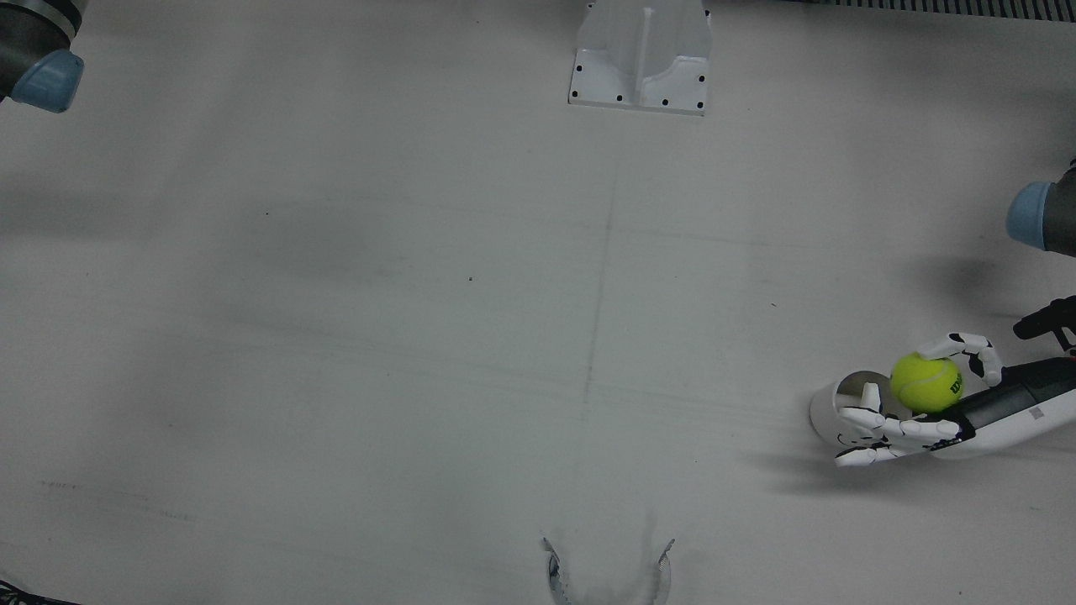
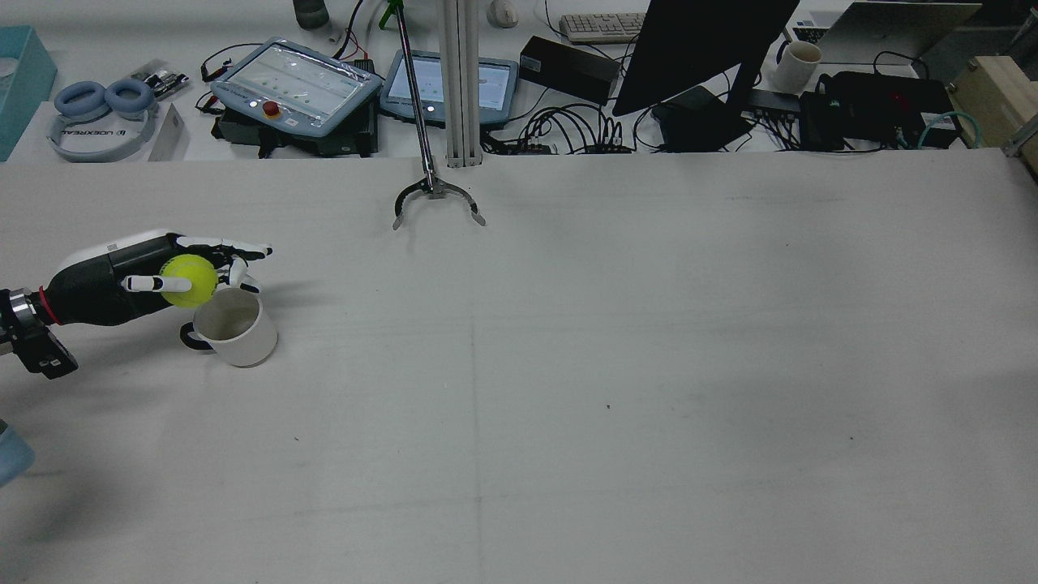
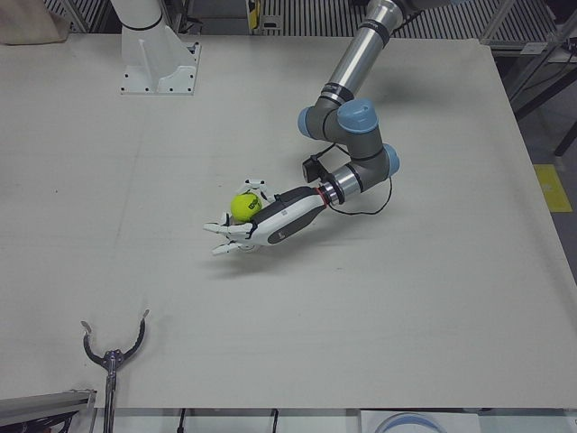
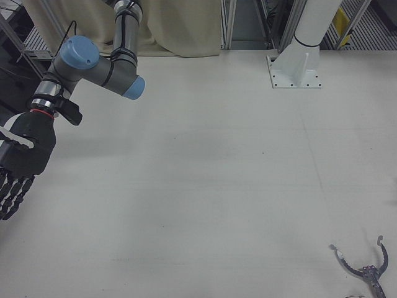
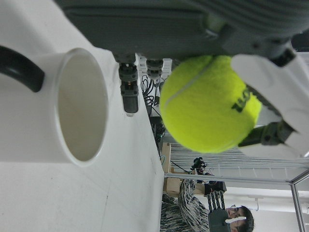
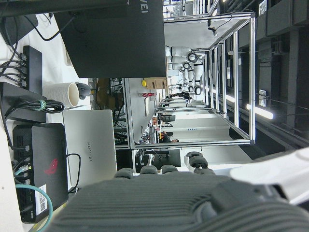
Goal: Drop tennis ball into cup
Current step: 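Position the ball above the mug opening with the left hand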
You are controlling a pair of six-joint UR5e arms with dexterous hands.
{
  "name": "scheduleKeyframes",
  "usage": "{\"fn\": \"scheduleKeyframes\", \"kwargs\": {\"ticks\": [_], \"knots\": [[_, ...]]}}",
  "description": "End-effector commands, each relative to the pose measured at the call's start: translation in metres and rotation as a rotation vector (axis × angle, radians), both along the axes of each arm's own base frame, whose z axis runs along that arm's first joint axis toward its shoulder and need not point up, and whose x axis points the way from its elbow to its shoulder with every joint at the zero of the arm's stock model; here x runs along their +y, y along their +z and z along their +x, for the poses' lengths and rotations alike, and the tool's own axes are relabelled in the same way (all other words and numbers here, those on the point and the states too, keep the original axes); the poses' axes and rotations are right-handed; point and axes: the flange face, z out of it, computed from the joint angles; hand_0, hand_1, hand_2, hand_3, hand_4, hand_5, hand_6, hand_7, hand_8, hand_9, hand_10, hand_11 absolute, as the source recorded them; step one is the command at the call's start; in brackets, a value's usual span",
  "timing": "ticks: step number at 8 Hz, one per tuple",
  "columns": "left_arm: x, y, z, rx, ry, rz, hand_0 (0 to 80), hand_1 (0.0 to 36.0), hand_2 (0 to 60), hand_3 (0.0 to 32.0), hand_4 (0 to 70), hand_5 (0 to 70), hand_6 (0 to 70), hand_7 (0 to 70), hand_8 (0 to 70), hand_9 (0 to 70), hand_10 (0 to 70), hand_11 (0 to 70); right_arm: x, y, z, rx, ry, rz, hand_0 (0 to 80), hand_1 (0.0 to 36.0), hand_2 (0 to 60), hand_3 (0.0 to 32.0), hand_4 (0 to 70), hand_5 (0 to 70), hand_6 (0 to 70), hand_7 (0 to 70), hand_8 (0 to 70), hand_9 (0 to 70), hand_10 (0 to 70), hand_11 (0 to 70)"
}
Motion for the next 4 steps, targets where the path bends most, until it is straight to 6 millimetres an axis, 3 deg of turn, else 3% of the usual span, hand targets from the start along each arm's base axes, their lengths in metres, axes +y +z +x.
{"fn": "scheduleKeyframes", "kwargs": {"ticks": [1,2,3,4], "knots": [[-0.0029,0.001,0.0005,-0.003,-0.003,-0.005,14.2,36.0,60.0,0.0,31.2,6.7,12.0,53.6,1.5,9.8,15.8,24.9,0.0002,0.0001,0.0002,0.0,0.0,-0.001,0.0,0.0,0.0,0.0,0.0,0.0,0.0,0.0,0.0,0.0,0.0,0.0],[-0.0034,0.001,-0.0017,0.0,-0.005,-0.007,14.5,36.0,60.0,0.0,29.5,9.8,29.0,48.2,4.8,8.7,14.5,23.0,0.0,0.0,0.0002,0.0,0.0,0.0,0.0,0.0,0.0,0.0,0.0,0.0,0.0,0.0,0.0,0.0,0.0,0.0],[-0.0029,0.0017,-0.002,0.0,-0.005,-0.008,39.9,34.1,60.0,0.0,16.1,3.8,5.5,38.5,0.5,6.3,6.8,11.7,0.0,0.0,0.0002,0.0,0.0,0.0,0.0,0.0,0.0,0.0,0.0,0.0,0.0,0.0,0.0,0.0,0.0,0.0],[-0.0031,0.0013,-0.0021,0.004,-0.005,-0.007,38.6,29.5,60.0,0.0,8.2,2.6,2.7,23.0,0.0,3.2,3.9,7.4,0.0002,0.0001,0.0002,0.0,0.0,-0.001,0.0,0.0,0.0,0.0,0.0,0.0,0.0,0.0,0.0,0.0,0.0,0.0]]}}
